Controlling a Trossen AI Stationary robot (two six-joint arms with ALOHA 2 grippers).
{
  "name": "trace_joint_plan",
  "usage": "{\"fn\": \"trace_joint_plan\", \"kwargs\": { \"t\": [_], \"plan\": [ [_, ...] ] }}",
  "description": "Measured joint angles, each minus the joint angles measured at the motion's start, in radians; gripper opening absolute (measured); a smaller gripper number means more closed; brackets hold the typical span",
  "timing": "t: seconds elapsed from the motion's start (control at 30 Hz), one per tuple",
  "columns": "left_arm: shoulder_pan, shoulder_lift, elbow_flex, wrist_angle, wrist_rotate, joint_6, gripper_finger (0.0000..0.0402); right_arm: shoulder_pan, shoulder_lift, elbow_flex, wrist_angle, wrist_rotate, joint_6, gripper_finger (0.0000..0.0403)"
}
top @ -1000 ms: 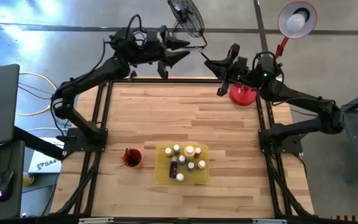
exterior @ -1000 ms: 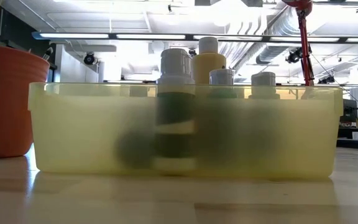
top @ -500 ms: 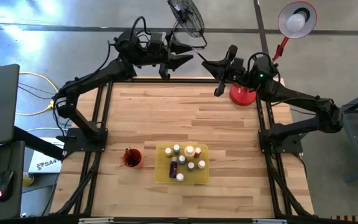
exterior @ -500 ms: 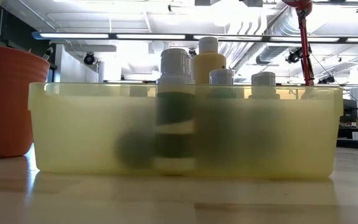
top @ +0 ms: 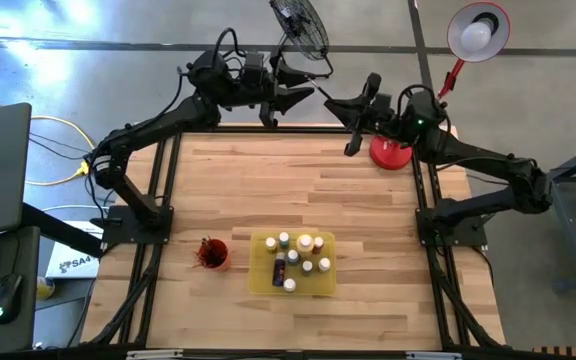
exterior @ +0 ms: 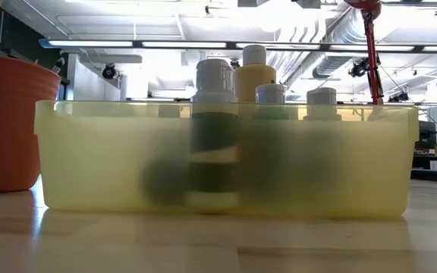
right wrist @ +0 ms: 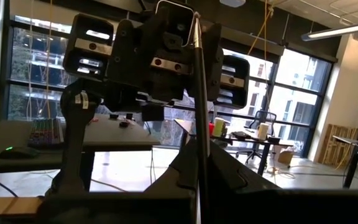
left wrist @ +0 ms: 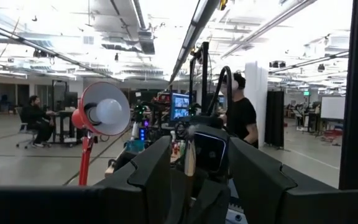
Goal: Pick & Place Paint Supplies
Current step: Put the silver paint brush into the orange cup
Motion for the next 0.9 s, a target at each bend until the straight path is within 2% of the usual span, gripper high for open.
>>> {"fn": "trace_joint_plan", "kwargs": {
  "t": [0.33, 0.7, 0.8, 0.9],
  "plan": [
    [0.0, 0.055, 0.0, 0.063, 0.008, -0.059, 0.0159, 0.0, 0.0, 0.0, -0.026, 0.002, 0.001, 0.0003],
    [0.0, 0.057, 0.0, 0.09, 0.006, -0.053, 0.0158, 0.0, 0.0, 0.0, -0.04, 0.02, -0.003, 0.0003],
    [0.0, 0.057, 0.0, 0.086, 0.004, -0.053, 0.0147, 0.0, 0.0, 0.0, -0.04, 0.027, -0.003, 0.0003],
    [0.0, 0.057, 0.0, 0.085, -0.001, -0.053, 0.0117, 0.0, 0.0, 0.0, -0.04, 0.027, -0.003, 0.0003]
  ]
}}
